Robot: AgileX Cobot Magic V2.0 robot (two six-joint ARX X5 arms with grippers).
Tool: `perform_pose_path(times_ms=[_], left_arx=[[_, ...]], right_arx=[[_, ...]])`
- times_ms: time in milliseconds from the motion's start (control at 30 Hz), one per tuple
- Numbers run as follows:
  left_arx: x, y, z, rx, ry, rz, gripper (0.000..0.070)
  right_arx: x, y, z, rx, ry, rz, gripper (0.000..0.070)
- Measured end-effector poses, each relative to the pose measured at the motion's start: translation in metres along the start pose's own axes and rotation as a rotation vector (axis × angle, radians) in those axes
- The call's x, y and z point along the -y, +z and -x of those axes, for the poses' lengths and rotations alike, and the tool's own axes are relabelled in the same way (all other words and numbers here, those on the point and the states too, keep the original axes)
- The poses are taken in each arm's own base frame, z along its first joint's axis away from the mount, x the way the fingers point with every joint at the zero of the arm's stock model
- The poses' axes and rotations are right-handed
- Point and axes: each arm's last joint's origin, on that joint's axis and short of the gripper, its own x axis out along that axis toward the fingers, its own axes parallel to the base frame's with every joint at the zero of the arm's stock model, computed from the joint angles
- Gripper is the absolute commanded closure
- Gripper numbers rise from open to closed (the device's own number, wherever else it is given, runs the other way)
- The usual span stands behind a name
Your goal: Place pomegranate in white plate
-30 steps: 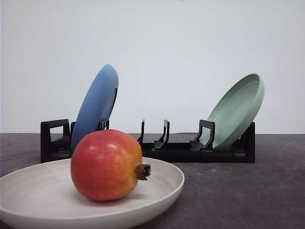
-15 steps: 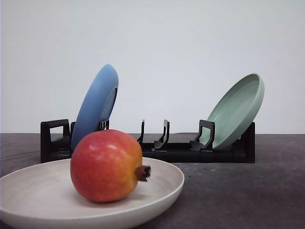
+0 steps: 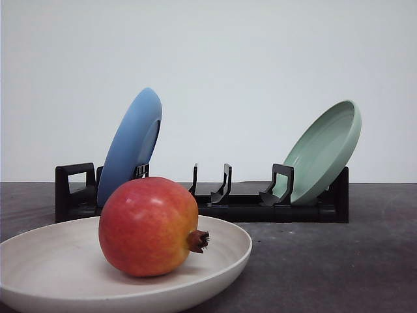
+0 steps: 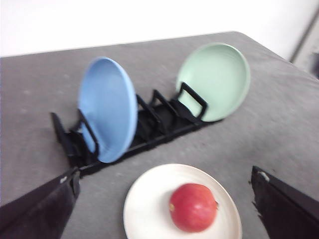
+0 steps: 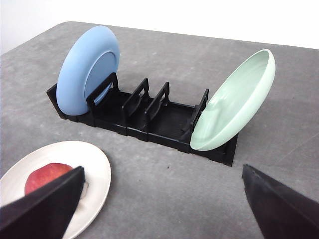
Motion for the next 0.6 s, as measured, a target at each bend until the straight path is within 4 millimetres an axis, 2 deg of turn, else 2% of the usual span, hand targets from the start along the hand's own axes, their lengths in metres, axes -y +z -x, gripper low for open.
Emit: perform_pose_path(times_ms=[33, 67, 100, 133, 200, 600], left_arx=[[-0.0002, 0.0001, 0.0, 0.004, 0.008, 0.0, 0.022], [-0.0003, 0.0001, 0.0, 0.005, 0.01, -0.001, 0.0432], [-0.0004, 0.0001, 0.0, 0.006, 0.012, -0.003, 0.069], [-0.0004, 0.0001, 0.0, 0.006, 0.013, -0.004, 0.0677], [-0.0005, 0.0, 0.0, 0.005, 0.015, -0.006, 0.07], [-0.0005, 0.0, 0.0, 0.006, 0.015, -0.006, 0.07]], right_arx=[[-0.0001, 0.0001, -0.0002, 0.0, 0.0, 0.0, 0.0209], [-0.0001, 0.0001, -0.0003, 0.0, 0.0, -0.001, 0.0403], [-0.0001, 0.0001, -0.0003, 0.0, 0.0, -0.001, 0.0649], [-0.0001, 0.0001, -0.0003, 0.0, 0.0, -0.001, 0.0697], [-0.0001, 0.0001, -0.0003, 0.0, 0.0, -0.001, 0.0689], [-0.0001, 0.0001, -0.0003, 0.0, 0.0, -0.001, 0.0689]])
